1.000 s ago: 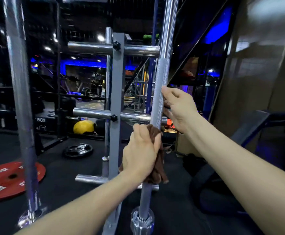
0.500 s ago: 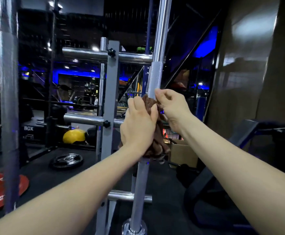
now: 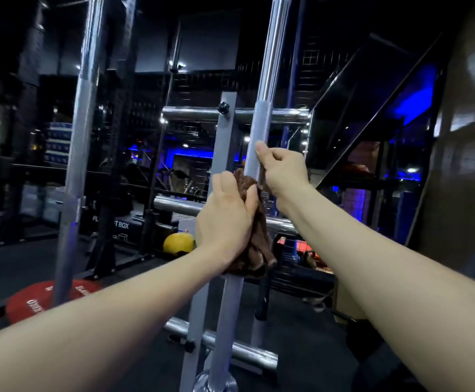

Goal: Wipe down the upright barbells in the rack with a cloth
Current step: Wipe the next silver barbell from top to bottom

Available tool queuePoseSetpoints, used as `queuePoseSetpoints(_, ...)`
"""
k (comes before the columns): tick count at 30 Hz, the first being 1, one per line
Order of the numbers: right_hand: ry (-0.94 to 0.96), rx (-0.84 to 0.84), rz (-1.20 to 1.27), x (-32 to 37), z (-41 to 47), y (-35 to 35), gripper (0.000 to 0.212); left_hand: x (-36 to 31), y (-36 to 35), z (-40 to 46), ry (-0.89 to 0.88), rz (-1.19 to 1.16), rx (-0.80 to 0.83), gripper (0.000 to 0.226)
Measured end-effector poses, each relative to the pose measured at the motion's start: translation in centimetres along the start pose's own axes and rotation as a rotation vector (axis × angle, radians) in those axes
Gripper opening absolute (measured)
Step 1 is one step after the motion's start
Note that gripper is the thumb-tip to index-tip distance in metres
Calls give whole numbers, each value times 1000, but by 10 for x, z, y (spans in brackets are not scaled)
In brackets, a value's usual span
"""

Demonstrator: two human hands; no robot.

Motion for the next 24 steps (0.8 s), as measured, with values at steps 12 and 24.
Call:
queuePoseSetpoints(12,-244,-50,56,8,-11,10,26,-22,13,35,-7,-55,-24,40)
queuePoseSetpoints(24,-370,-107,284,-34,-44,9,14,23,-7,-40,-78,43,169,34)
Point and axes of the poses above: each hand's wrist, its own z-axis towards the middle knuckle, its own y-axis out of the back of the hand, x = y × z, the point moved 8 cm from there along z, towards the middle knuckle, and after that the axes turned 3 degrees about -y, right-handed, at the moved point
